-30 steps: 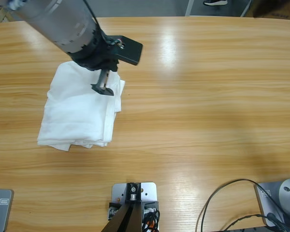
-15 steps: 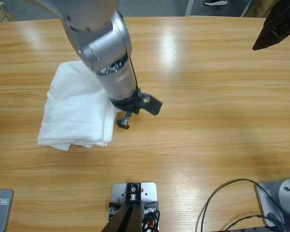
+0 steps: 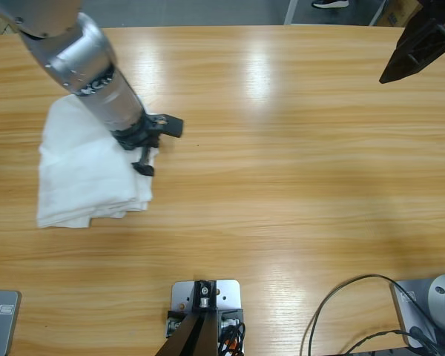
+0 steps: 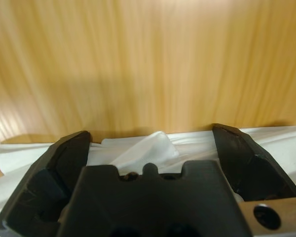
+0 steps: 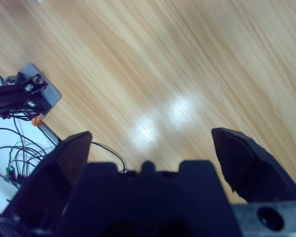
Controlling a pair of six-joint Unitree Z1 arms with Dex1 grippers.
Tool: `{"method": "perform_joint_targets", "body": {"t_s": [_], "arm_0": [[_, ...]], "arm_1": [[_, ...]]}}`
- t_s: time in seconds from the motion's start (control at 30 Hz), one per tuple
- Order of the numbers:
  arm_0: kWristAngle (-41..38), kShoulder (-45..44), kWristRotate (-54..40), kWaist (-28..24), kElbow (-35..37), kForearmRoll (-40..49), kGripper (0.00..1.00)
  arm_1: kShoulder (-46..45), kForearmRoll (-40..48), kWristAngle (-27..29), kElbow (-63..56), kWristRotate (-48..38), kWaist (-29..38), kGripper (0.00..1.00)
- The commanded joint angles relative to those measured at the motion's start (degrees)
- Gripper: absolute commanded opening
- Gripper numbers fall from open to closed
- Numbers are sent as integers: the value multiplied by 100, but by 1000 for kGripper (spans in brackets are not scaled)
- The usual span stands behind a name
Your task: Fold clothes
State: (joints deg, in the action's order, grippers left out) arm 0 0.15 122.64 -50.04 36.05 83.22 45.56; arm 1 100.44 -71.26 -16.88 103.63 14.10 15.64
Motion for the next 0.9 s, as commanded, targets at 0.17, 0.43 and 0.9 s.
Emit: {"method": "perform_joint_targets", "body": {"t_s": [0.17,0.43,0.9], "arm_0": [[354,-594,-1130,-822,-1581,-66,964],[514,-728,-1559,-1459,-1799,-94,964],[361,-2837,7863,-304,-1098,554,964]], "arm_1": [[55,181,-246,-226,-192,-61,1000],[-7,227,-325,-328,-250,-8,1000],[-824,494,-323,-1237,-510,203,1000]]}}
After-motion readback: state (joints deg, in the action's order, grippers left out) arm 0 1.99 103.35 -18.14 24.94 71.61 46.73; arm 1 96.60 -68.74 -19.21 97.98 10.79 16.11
